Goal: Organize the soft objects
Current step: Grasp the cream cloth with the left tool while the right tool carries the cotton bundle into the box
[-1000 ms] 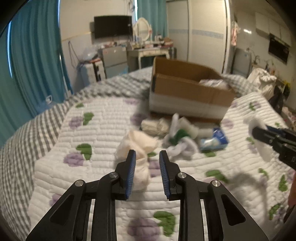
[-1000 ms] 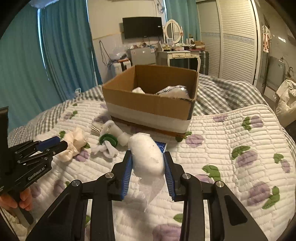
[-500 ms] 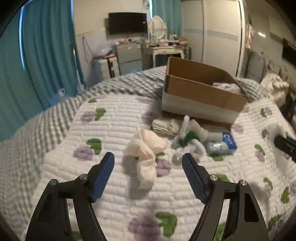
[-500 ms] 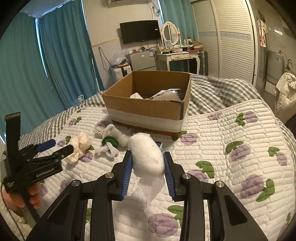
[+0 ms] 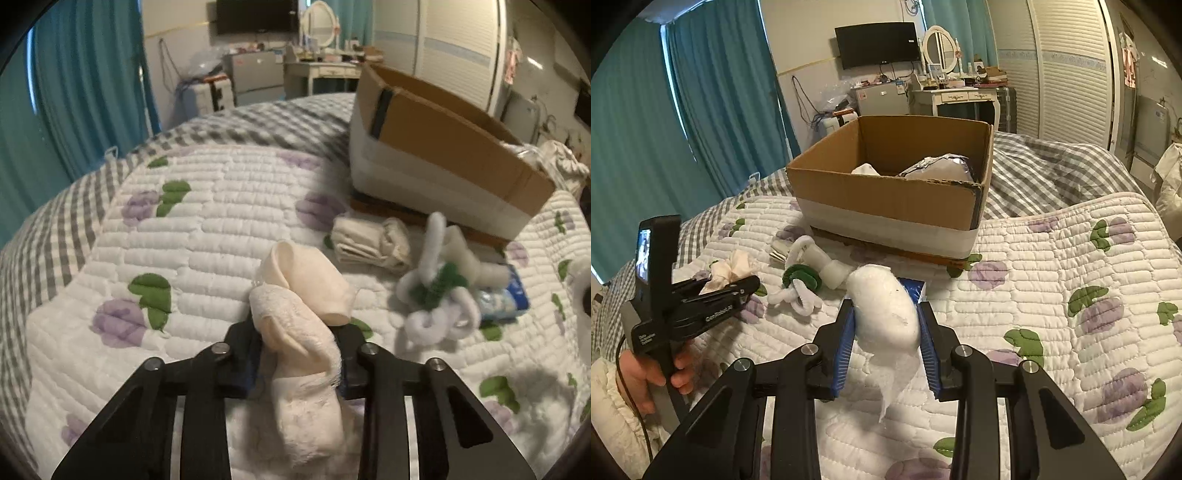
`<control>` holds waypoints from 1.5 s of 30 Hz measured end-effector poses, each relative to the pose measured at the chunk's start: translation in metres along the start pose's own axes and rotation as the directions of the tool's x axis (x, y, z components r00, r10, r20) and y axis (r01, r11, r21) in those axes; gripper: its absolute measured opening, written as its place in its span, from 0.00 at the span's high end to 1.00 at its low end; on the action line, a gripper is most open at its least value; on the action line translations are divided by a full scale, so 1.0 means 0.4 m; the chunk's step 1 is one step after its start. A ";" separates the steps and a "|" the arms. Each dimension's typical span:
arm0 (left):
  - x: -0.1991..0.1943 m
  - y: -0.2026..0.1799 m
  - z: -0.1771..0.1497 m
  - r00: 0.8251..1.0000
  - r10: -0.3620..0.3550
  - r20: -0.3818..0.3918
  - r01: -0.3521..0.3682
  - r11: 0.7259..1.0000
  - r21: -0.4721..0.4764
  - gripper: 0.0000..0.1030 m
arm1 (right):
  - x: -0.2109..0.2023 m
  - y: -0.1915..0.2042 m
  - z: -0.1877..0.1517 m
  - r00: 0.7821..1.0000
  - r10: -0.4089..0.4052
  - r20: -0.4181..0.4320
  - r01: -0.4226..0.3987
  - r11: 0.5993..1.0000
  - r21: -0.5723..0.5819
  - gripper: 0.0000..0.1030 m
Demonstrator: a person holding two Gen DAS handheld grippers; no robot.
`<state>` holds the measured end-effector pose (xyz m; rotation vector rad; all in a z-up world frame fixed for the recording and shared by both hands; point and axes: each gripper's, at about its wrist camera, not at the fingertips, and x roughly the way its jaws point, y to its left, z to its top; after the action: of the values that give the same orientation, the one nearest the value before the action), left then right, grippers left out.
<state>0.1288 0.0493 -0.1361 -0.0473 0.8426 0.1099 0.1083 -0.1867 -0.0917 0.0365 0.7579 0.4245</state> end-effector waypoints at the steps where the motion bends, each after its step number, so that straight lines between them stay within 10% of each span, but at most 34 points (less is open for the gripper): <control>1: -0.022 -0.005 0.006 1.000 -0.010 0.012 0.010 1.000 0.004 0.79 | -0.004 -0.003 0.005 1.000 0.000 0.001 0.000 1.000 0.001 0.68; 10: -0.225 -0.119 0.200 0.966 -0.167 0.197 0.154 0.985 0.081 0.79 | -0.072 -0.023 0.233 0.992 -0.026 0.125 0.041 0.993 -0.115 0.67; 21: -0.069 -0.262 0.399 0.963 -0.171 0.208 0.139 0.978 0.158 0.66 | 0.142 -0.099 0.484 0.987 0.022 0.158 -0.013 0.998 -0.058 0.63; 24: -0.030 -0.273 0.409 0.972 -0.140 0.189 0.111 0.982 0.156 0.16 | 0.177 -0.114 0.495 0.985 -0.016 0.170 0.022 0.999 -0.037 0.25; 33: -0.085 -0.233 0.379 0.974 -0.080 0.211 0.054 0.991 0.125 0.16 | 0.078 -0.153 0.471 0.978 -0.067 0.198 0.068 0.998 0.001 0.24; 45: -0.466 -0.155 0.289 0.918 -0.024 0.396 -0.023 0.993 0.115 0.16 | -0.264 -0.042 0.397 0.962 -0.077 0.263 0.108 0.989 -0.105 0.00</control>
<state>0.0986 -0.0170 0.0798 0.0843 0.4398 0.0656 0.1529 -0.2238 0.0906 -0.0541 0.4746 0.3659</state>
